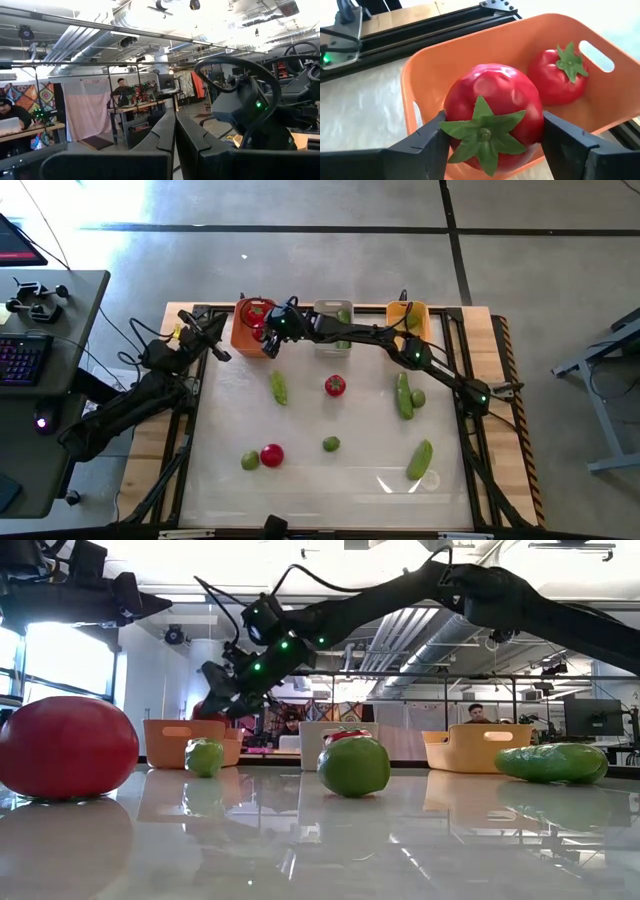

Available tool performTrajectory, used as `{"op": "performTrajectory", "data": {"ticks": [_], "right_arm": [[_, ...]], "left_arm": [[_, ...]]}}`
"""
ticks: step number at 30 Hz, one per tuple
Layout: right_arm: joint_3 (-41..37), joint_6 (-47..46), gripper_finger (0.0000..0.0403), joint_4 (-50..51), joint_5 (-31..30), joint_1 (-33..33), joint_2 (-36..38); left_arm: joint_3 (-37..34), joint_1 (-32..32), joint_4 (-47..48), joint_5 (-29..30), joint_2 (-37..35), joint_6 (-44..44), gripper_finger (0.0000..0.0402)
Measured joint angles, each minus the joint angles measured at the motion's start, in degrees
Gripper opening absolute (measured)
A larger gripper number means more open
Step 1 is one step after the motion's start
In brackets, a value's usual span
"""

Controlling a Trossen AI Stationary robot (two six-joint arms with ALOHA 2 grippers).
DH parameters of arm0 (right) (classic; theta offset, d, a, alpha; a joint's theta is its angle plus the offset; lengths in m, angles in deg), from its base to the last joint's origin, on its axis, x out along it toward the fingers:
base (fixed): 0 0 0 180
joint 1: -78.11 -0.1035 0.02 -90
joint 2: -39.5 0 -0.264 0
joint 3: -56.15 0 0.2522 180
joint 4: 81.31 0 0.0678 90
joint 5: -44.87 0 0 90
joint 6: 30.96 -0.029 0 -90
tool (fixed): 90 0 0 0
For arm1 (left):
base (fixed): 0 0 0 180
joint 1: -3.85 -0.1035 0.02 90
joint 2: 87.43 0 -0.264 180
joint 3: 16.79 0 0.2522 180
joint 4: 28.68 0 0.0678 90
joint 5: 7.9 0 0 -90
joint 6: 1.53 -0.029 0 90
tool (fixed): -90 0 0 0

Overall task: Sort produce into baskets
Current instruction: Put the bottom right tomato into the orange bin, then put the bottom left lime into the yellow bin

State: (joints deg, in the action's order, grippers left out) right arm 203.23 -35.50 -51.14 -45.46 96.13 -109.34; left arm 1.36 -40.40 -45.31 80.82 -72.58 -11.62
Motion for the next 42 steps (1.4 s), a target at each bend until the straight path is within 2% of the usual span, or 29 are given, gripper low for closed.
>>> {"op": "performTrajectory", "data": {"ticks": [8,20,29,42], "right_arm": [[0.00,-0.19,0.0268,-1.29,-0.01,0.07,-1.07],[0.00,-0.61,0.0276,-1.09,-0.03,0.39,-1.14],[0.00,-1.05,0.0326,-0.83,-0.03,0.39,-1.14],[0.00,-0.57,0.0329,-0.83,-0.05,0.37,-1.14]], "left_arm": [[0.00,0.00,0.12,0.00,0.00,-0.02,0.0000],[0.00,0.00,0.15,-0.02,0.00,-0.04,0.0000],[0.00,0.00,0.17,-0.02,0.00,-0.04,0.0000],[0.00,0.00,0.21,-0.02,0.00,-0.07,0.0000]]}}
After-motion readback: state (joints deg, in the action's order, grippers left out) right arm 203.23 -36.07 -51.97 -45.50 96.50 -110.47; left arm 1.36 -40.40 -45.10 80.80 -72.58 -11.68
